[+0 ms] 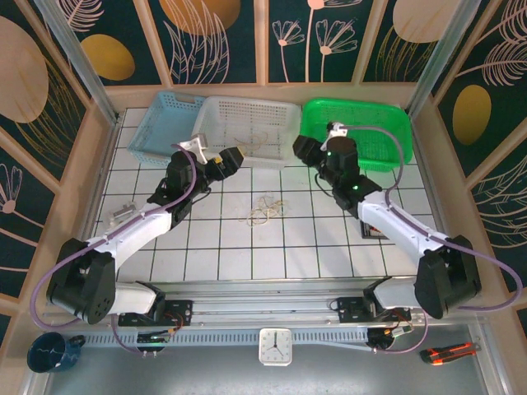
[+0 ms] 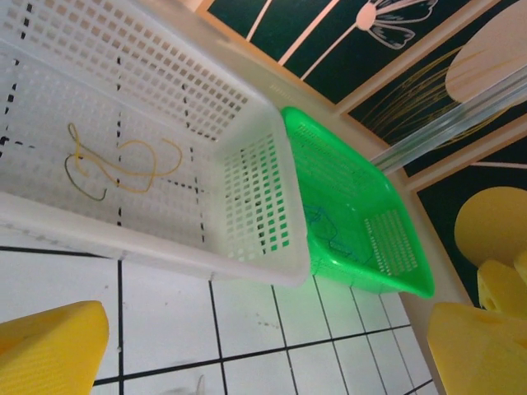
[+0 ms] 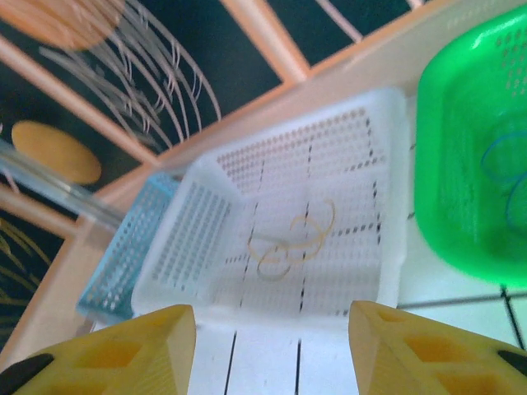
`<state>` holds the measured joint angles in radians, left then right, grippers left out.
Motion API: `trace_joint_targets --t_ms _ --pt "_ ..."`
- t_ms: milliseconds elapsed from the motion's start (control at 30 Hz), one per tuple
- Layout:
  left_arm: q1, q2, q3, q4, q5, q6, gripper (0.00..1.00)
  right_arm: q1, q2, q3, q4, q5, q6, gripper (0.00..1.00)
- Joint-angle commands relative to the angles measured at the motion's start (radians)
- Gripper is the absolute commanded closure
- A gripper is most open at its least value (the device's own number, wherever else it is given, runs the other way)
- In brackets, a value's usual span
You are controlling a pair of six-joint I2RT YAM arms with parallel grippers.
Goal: Untangle the cables
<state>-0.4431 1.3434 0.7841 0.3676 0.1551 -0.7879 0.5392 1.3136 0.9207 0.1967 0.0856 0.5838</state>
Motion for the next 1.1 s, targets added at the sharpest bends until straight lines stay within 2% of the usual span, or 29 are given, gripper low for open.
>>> trace_joint_targets --t_ms 0,267,467,600,767,933,1067 --pt "0.007 -0.002 0.033 -0.077 0.042 0.044 0.01 0.073 -0.035 -0.032 -0.073 0.07 -0.017 0.48" --pt "0.007 -0.008 -0.004 -0.203 0.089 0.106 0.01 0.214 0.011 -0.109 -0.103 0.073 0.004 0.48" --pt "0.007 -0.054 -0.105 -0.214 0.034 0.065 0.01 0.343 0.139 -0.055 -0.155 0.07 -0.061 0.48" --pt "0.007 -0.077 -0.158 -0.192 0.005 0.016 0.01 0.418 0.219 -0.015 -0.197 0.109 -0.214 0.47" --pt "0.029 -0.074 -0.154 -0.202 -0.04 0.008 0.01 0.426 0.212 -0.075 -0.147 0.077 -0.451 0.46" --pt "0.073 -0.03 -0.115 -0.173 0.011 -0.017 0.01 0.417 0.226 -0.063 -0.173 0.038 -0.594 0.43" --pt "0.09 0.006 -0.076 -0.177 0.033 -0.011 0.01 0.413 0.295 -0.013 -0.197 -0.009 -0.687 0.43"
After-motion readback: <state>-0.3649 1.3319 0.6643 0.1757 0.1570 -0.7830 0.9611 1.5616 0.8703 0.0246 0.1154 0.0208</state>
